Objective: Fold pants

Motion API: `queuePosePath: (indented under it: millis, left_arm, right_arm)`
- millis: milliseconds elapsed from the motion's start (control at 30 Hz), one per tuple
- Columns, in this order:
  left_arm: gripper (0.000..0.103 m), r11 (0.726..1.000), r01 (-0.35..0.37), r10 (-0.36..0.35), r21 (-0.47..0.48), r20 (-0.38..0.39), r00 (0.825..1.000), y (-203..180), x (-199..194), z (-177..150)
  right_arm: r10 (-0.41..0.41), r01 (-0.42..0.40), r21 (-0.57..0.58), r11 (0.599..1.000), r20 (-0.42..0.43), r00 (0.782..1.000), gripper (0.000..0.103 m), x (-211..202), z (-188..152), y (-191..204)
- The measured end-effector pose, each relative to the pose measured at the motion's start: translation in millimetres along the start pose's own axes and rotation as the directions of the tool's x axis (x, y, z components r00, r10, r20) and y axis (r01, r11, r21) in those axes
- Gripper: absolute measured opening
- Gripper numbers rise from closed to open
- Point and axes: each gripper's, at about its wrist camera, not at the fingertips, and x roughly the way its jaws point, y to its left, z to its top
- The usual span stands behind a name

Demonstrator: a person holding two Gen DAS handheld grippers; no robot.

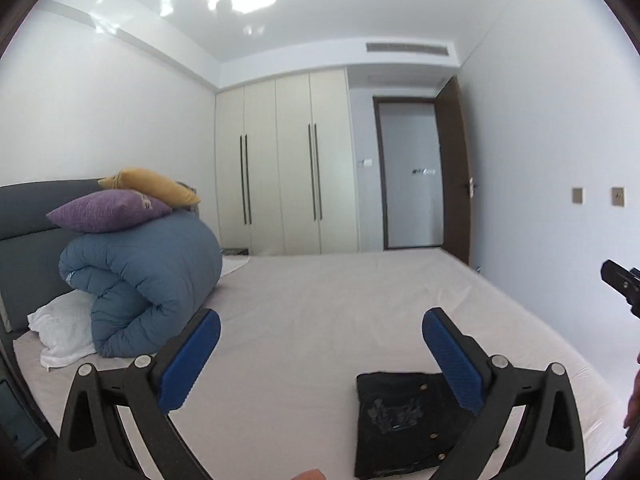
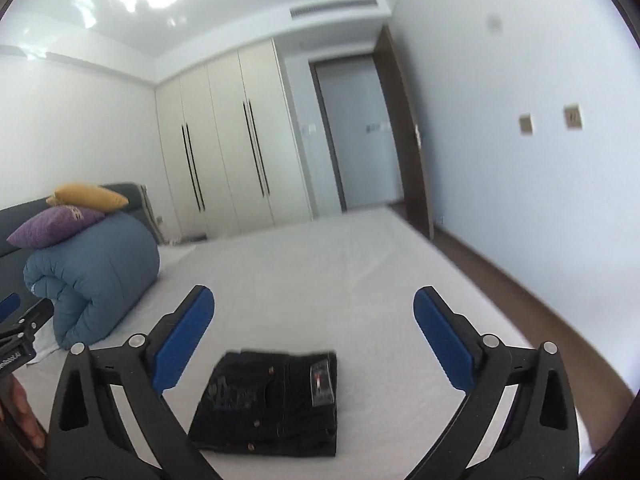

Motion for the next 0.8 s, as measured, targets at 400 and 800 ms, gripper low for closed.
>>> queuePosePath:
  millis: [400,800]
  left_arm:
    - [0.103,0.994,0.089,-0.081,0.057,-0.121,0.989,-4,-60,25]
    - [0.103,0.996,0.085,-0.084,-0.018,-0.427,0.901,-16,-28,-38]
  right_arm:
    - [0.026,-0.018,-0.102,0.995,0.081,0.996,0.103,-131,53,56]
    - [-0.116,0.106,-0.049,0.993,-0.325,0.938,0.103,-120,0,49]
